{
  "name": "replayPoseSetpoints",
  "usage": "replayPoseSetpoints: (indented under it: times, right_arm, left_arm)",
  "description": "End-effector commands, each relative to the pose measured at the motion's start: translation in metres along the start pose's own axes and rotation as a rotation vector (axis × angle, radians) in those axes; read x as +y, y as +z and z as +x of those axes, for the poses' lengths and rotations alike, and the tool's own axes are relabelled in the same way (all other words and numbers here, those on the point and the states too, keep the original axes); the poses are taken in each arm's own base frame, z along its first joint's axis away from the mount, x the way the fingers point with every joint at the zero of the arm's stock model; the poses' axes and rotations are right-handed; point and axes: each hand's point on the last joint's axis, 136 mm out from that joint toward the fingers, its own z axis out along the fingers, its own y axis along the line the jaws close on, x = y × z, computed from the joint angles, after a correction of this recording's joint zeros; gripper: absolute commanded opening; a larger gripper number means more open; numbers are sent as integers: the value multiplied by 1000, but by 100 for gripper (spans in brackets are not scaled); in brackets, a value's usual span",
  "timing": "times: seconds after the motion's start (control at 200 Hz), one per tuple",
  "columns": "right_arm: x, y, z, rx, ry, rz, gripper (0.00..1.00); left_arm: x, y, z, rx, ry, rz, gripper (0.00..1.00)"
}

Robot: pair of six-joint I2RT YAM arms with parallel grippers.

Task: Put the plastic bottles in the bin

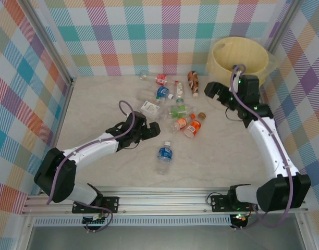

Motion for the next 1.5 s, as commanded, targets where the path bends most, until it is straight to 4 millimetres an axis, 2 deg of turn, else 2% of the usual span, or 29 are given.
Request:
replayPoseSetpoints:
  times: [0.0, 0.095, 0.195, 0.395, 0.545, 0.73, 0.915, 1.21, 1.495]
  right_arm:
    - [-18, 19, 41, 92, 162, 25, 100]
    - [-37, 40, 85, 227, 198, 87, 100]
    - [-46, 64, 115, 345, 200, 125, 100]
    - [-63, 110, 150, 431, 172, 300, 100]
    - [-79, 131, 166, 436, 199, 378, 95]
    - [-103, 132, 174, 400, 159, 505, 90]
    - [-115, 135, 184, 407, 156, 536, 87]
    - [-124, 149, 190, 431, 64, 531, 80]
    - [-124, 144, 180, 384, -1, 512, 64]
  left_arm:
    - [5, 3, 8, 24, -1, -38, 100]
    - [3, 5, 9, 23, -9, -26, 100]
    - [0, 6, 10, 23, -4, -15, 100]
    - [4, 6, 13, 28, 4, -33, 100]
    - [9, 4, 14, 24, 2, -46, 100]
    - [11, 6, 16, 31, 11, -60, 100]
    - [9, 11, 17, 43, 12, -57, 100]
    - [8, 9, 17, 43, 15, -53, 100]
    - [-3, 8, 25, 73, 65, -14, 100]
